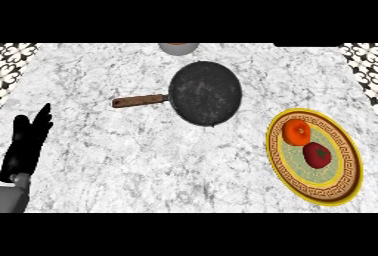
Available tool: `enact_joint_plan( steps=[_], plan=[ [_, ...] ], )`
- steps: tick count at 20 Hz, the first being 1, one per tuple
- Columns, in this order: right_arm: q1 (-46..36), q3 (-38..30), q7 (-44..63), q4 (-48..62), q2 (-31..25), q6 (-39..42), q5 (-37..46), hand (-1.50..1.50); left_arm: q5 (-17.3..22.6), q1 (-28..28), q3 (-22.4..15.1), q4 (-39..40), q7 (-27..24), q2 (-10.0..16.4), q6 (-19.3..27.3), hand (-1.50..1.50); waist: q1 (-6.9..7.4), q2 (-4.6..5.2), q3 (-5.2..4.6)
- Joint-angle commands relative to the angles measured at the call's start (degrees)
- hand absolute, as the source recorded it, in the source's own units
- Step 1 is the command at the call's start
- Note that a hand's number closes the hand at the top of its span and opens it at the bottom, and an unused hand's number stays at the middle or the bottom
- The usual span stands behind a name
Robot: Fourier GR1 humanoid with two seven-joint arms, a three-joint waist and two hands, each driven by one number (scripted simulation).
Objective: Pick the tomato from the plate and place it in the pan
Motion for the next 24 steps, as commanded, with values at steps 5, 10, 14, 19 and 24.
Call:
enact_joint_plan(
  steps=[5,10,14,19,24],
  plan=[
    [-4.05,6.50,8.65,-7.70,-12.92,-1.32,16.27,-1.50,-1.39,-0.93,-0.95,-0.11,1.52,-1.44,0.97,0.00,0.49,-0.01,-0.16],
    [-2.90,13.32,14.98,-15.91,-14.10,-1.77,25.03,-1.50,-1.70,2.38,-0.86,-1.91,-0.05,-2.20,1.24,0.00,0.32,-0.30,-0.13],
    [-5.39,17.25,21.36,-18.31,-12.40,-1.36,30.44,-1.50,-0.21,0.75,1.83,-0.80,0.54,0.28,-1.94,0.00,0.41,-0.11,-0.09],
    [-1.56,21.27,22.58,-18.83,-10.12,-1.44,37.83,-1.50,-1.47,0.23,2.65,-0.14,0.60,0.34,-2.38,0.00,-0.09,-0.14,-0.06],
    [-5.29,19.61,22.11,-14.31,-5.09,-0.18,43.58,-1.50,-4.20,2.31,2.13,-2.43,1.32,-3.74,-1.21,0.00,0.24,-0.10,-0.04]
  ],
)
